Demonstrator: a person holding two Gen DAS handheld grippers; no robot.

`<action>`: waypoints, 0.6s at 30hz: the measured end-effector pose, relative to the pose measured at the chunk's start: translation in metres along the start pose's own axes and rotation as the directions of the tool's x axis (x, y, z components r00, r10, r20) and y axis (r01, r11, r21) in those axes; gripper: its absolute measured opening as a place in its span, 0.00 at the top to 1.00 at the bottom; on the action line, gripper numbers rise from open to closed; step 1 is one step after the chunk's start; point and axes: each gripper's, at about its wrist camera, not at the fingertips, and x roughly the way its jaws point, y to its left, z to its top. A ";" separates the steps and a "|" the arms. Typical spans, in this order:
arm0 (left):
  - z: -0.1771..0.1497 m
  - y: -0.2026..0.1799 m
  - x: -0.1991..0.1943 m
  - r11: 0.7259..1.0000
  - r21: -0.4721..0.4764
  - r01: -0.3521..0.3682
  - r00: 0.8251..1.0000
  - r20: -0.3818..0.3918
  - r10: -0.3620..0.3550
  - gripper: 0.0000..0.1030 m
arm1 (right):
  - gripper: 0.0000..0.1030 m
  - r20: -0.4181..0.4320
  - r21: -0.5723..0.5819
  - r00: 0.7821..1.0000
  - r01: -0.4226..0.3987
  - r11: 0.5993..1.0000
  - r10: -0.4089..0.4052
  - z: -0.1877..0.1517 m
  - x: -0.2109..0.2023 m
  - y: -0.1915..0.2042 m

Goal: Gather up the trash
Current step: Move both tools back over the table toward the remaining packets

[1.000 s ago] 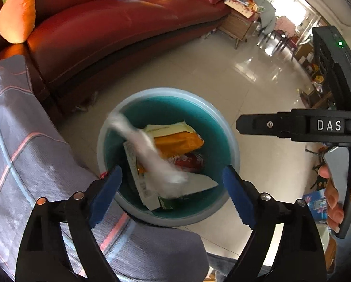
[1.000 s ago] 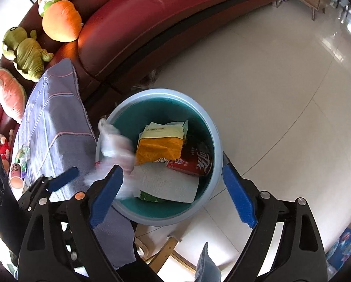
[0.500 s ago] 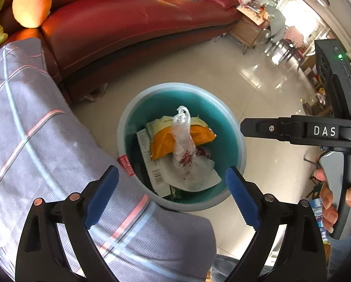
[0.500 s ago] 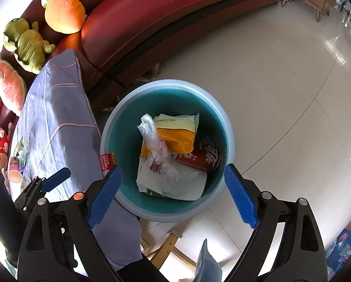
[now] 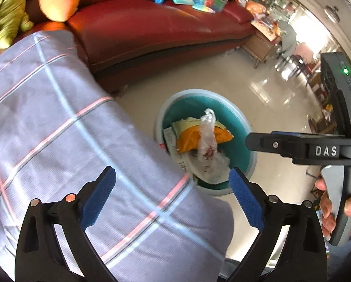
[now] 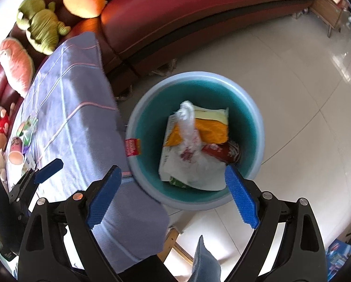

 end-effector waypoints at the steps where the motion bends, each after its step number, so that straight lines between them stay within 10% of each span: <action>1: -0.002 0.005 -0.004 1.000 -0.011 0.001 1.000 0.005 -0.001 0.06 | 0.17 0.000 -0.009 1.000 0.000 1.000 0.000 -0.001 0.000 0.005; 18: -0.061 0.117 -0.104 0.984 -0.163 -0.075 0.987 0.127 0.096 0.06 | 0.17 -0.019 -0.205 1.000 -0.014 0.979 0.011 -0.025 0.001 0.150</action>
